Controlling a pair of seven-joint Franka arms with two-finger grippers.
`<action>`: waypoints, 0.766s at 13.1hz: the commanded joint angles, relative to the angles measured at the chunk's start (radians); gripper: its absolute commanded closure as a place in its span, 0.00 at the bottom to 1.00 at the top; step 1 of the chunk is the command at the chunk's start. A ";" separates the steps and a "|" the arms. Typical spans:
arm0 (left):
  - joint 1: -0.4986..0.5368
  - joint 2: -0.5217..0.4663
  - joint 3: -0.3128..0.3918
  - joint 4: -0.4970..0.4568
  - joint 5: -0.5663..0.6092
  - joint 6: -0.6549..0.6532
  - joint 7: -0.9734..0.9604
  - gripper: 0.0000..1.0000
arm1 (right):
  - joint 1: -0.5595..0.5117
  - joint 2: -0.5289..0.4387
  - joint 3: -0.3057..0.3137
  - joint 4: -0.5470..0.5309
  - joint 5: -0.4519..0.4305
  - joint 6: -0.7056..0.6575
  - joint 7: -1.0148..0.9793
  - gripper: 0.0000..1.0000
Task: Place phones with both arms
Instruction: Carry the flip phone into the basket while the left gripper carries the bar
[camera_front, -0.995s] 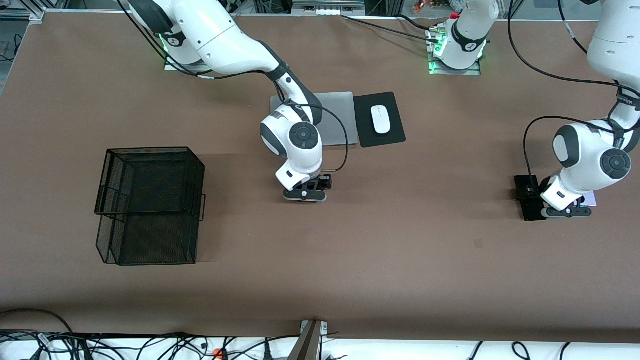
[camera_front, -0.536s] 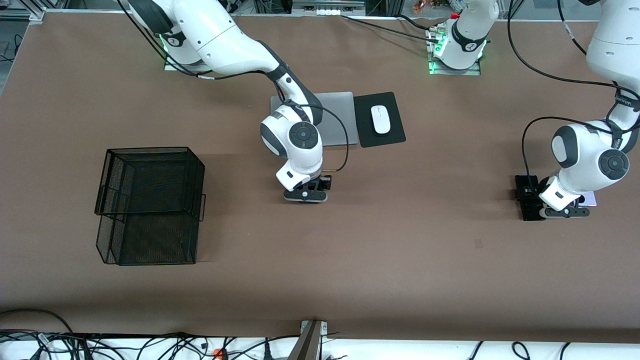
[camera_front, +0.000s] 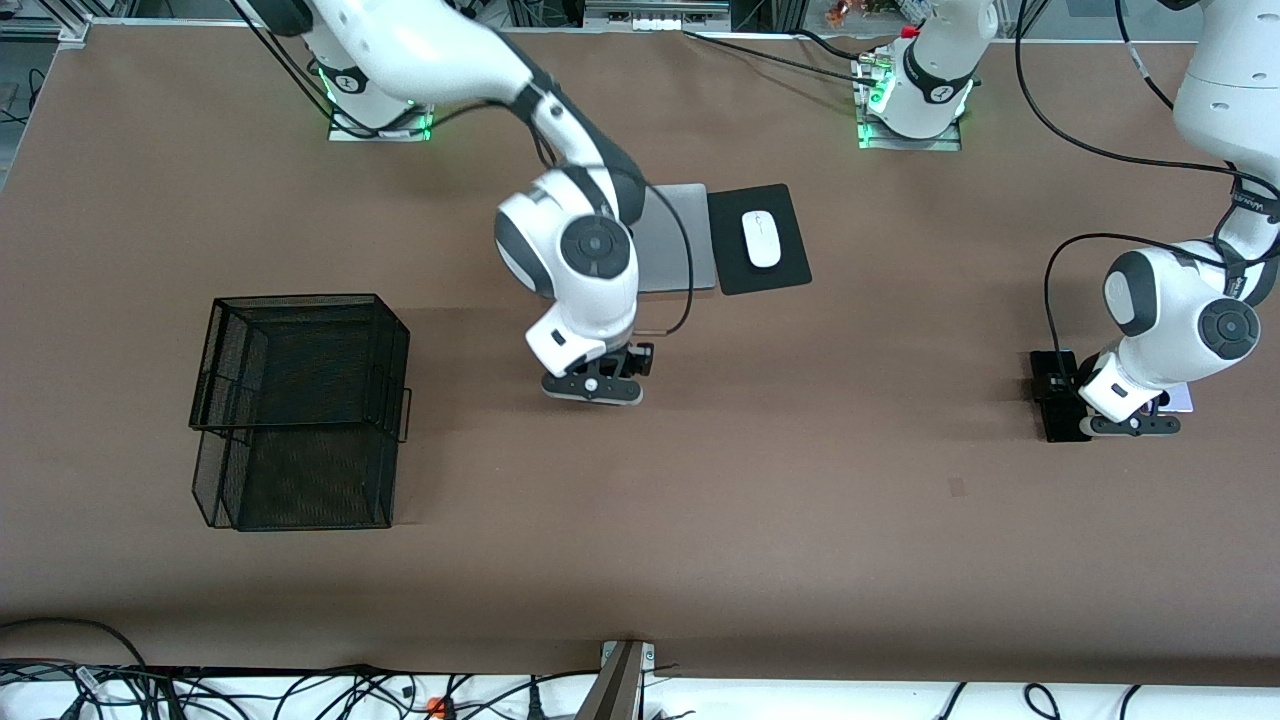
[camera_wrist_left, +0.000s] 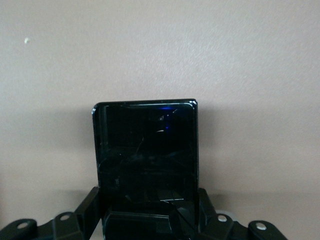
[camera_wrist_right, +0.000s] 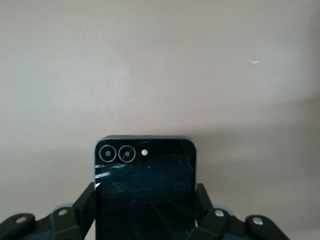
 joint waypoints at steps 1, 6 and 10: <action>-0.002 -0.043 -0.024 0.019 -0.007 -0.056 0.015 0.78 | -0.077 -0.119 0.009 0.003 0.085 -0.137 -0.118 1.00; -0.002 -0.073 -0.125 0.253 -0.007 -0.469 0.002 0.79 | -0.149 -0.324 -0.110 -0.154 0.130 -0.275 -0.407 1.00; -0.005 -0.076 -0.266 0.424 -0.007 -0.741 -0.076 0.79 | -0.151 -0.452 -0.335 -0.360 0.169 -0.225 -0.728 1.00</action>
